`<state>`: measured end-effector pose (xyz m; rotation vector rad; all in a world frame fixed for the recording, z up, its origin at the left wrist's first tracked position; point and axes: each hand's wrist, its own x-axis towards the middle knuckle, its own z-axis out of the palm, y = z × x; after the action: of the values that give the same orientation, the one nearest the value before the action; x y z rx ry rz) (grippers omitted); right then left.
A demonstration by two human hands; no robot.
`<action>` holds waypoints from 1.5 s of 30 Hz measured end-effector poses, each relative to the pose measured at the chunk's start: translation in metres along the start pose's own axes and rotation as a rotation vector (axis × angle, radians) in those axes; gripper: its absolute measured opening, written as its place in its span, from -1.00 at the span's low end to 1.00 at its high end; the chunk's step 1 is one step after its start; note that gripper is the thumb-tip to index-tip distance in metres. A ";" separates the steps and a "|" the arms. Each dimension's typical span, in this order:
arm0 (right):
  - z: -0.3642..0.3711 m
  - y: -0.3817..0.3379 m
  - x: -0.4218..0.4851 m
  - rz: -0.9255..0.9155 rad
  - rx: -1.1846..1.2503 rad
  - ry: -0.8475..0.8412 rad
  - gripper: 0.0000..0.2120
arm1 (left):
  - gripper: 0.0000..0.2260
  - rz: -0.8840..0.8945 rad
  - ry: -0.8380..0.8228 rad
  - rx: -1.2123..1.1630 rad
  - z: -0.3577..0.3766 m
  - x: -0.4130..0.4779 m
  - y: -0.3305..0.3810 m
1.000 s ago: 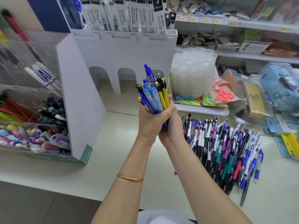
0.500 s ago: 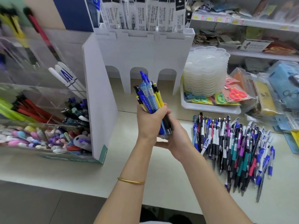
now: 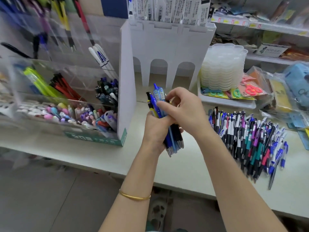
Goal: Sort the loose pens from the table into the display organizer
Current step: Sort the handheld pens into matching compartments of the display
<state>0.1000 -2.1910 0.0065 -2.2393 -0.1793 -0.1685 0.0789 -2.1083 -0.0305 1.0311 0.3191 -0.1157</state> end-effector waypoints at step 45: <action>0.261 -0.239 0.049 0.257 0.236 -0.203 -0.56 | -0.52 0.035 -0.251 0.060 -0.313 0.021 0.200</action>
<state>0.1193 -1.8354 0.0361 -2.0192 -0.0165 0.2096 0.0832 -1.7362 -0.0204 1.0682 0.0696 -0.2222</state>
